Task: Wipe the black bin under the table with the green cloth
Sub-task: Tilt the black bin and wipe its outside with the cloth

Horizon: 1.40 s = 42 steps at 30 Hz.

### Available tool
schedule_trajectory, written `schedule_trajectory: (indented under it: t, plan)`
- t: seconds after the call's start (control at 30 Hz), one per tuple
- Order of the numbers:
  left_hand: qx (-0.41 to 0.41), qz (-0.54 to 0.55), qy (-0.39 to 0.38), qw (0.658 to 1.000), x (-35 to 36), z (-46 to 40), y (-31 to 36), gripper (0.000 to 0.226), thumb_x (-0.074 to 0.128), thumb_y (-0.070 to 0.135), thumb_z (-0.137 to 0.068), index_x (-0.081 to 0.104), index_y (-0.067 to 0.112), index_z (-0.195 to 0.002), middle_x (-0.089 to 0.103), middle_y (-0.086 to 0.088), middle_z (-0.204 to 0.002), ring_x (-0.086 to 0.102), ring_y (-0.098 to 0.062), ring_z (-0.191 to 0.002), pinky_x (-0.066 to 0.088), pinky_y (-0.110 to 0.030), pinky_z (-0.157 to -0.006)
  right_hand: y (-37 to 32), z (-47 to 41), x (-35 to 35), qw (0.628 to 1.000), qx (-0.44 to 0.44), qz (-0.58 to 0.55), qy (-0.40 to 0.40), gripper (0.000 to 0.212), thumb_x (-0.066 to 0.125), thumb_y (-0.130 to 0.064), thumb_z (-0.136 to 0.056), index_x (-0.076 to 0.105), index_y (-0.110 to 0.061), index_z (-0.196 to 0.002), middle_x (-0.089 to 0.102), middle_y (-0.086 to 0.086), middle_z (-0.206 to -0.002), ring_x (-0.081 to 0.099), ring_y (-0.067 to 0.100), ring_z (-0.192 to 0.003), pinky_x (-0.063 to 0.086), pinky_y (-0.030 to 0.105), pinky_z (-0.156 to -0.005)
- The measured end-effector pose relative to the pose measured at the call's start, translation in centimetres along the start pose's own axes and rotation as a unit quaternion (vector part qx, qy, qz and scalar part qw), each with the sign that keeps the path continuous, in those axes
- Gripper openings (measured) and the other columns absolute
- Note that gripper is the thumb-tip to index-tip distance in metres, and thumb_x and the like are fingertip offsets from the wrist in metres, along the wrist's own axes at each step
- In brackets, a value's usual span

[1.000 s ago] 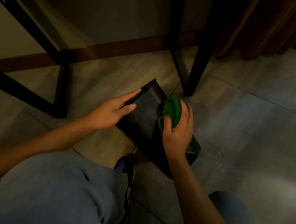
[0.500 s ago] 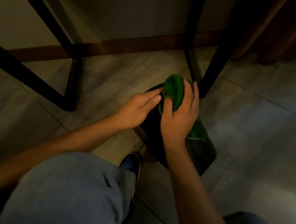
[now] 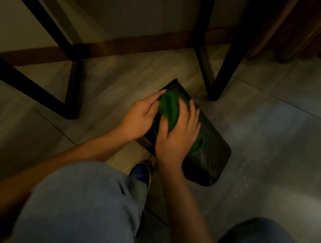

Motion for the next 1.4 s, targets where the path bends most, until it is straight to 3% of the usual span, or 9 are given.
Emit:
schedule_trajectory:
  t: [0.27, 0.4, 0.5, 0.67, 0.9, 0.97, 1.13, 1.27, 1.4]
  plan:
    - [-0.02, 0.006, -0.009, 1.0, -0.2, 1.2, -0.2, 0.042, 0.041, 0.016, -0.111, 0.042, 0.017, -0.154, 0.053, 0.009, -0.141, 0.052, 0.016, -0.115, 0.036, 0.003, -0.098, 16.8, 3.3, -6.8, 0.942, 0.29, -0.072, 0.15, 0.056, 0.052, -0.033, -0.087, 0.055, -0.018, -0.141, 0.058, 0.014, -0.141, 0.056, 0.034, -0.133, 0.044, 0.058, -0.112]
    - [0.014, -0.017, -0.014, 1.0, 0.3, 0.8, 0.7, 0.043, 0.042, 0.012, -0.11, 0.043, 0.006, -0.153, 0.048, 0.003, -0.146, 0.045, 0.008, -0.127, 0.032, 0.002, -0.103, 3.4, 4.6, -1.4, 0.989, 0.102, -0.062, 0.088, 0.062, 0.053, -0.031, -0.085, 0.054, -0.018, -0.145, 0.048, 0.014, -0.158, 0.035, 0.031, -0.153, 0.024, 0.051, -0.126]
    - [-0.012, 0.01, -0.012, 1.0, -0.3, 1.4, -0.5, 0.045, 0.044, 0.013, -0.109, 0.043, 0.003, -0.153, 0.048, 0.0, -0.151, 0.046, 0.001, -0.135, 0.031, -0.003, -0.111, 4.9, 5.2, -1.4, 0.998, 0.051, -0.017, 0.035, 0.068, 0.055, -0.035, -0.079, 0.053, -0.023, -0.145, 0.049, 0.012, -0.157, 0.039, 0.033, -0.151, 0.021, 0.05, -0.125]
    - [-0.034, 0.028, -0.004, 0.999, -0.4, 1.8, -1.6, 0.043, 0.045, 0.013, -0.11, 0.045, 0.014, -0.153, 0.052, 0.009, -0.144, 0.053, 0.016, -0.121, 0.035, 0.001, -0.102, 19.7, 6.3, -7.6, 0.893, 0.386, -0.122, 0.197, 0.062, 0.051, -0.035, -0.087, 0.055, -0.018, -0.146, 0.06, 0.015, -0.143, 0.057, 0.035, -0.134, 0.04, 0.034, -0.113]
    - [-0.043, 0.037, 0.004, 0.998, 0.3, 0.8, -0.8, 0.044, 0.043, 0.014, -0.111, 0.044, 0.008, -0.154, 0.05, 0.004, -0.148, 0.048, -0.009, -0.139, 0.034, -0.003, -0.109, 4.5, 6.8, -1.6, 0.996, 0.054, -0.056, 0.042, 0.067, 0.055, -0.031, -0.082, 0.051, -0.019, -0.147, 0.042, 0.01, -0.163, 0.026, 0.029, -0.158, 0.009, 0.044, -0.13]
    - [-0.059, 0.048, 0.023, 0.997, -0.2, 0.9, -1.1, 0.045, 0.042, 0.017, -0.112, 0.042, 0.012, -0.156, 0.049, 0.003, -0.152, 0.047, -0.01, -0.142, 0.035, -0.011, -0.116, 8.4, 5.2, -2.7, 0.996, 0.066, -0.026, 0.051, 0.068, 0.055, -0.036, -0.08, 0.053, -0.019, -0.146, 0.051, 0.011, -0.156, 0.039, 0.03, -0.151, 0.017, 0.051, -0.129]
    - [-0.063, 0.045, 0.015, 0.997, 0.1, 1.1, -0.4, 0.044, 0.041, 0.017, -0.112, 0.042, 0.015, -0.155, 0.051, 0.009, -0.142, 0.05, -0.002, -0.128, 0.036, 0.006, -0.092, 17.6, 6.7, -6.5, 0.913, 0.341, -0.111, 0.195, 0.068, 0.051, -0.044, -0.082, 0.048, -0.036, -0.149, 0.058, 0.003, -0.149, 0.055, 0.026, -0.137, 0.042, 0.057, -0.115]
    - [-0.055, 0.048, 0.011, 0.997, 0.7, 0.4, 0.0, 0.044, 0.042, 0.016, -0.112, 0.042, 0.012, -0.156, 0.053, 0.004, -0.146, 0.052, -0.01, -0.136, 0.039, -0.008, -0.11, 5.8, 6.7, -2.4, 0.988, 0.109, -0.079, 0.079, 0.071, 0.054, -0.032, -0.081, 0.049, -0.021, -0.151, 0.04, 0.012, -0.164, 0.026, 0.032, -0.158, 0.013, 0.053, -0.13]
    - [-0.081, 0.051, 0.02, 0.995, 0.8, 0.9, 0.0, 0.045, 0.04, 0.015, -0.112, 0.039, 0.013, -0.157, 0.047, 0.01, -0.142, 0.044, -0.003, -0.135, 0.033, 0.005, -0.097, 4.2, 6.2, -1.0, 0.998, -0.006, -0.065, -0.009, 0.069, 0.057, -0.043, -0.084, 0.044, -0.025, -0.15, 0.041, 0.013, -0.163, 0.024, 0.036, -0.158, 0.008, 0.05, -0.13]
Point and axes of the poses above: each hand's wrist, its own z-axis away from the middle knuckle, its own x-axis out of the palm, y = z × x, the point moved 8 cm from there along -z, towards the middle knuckle
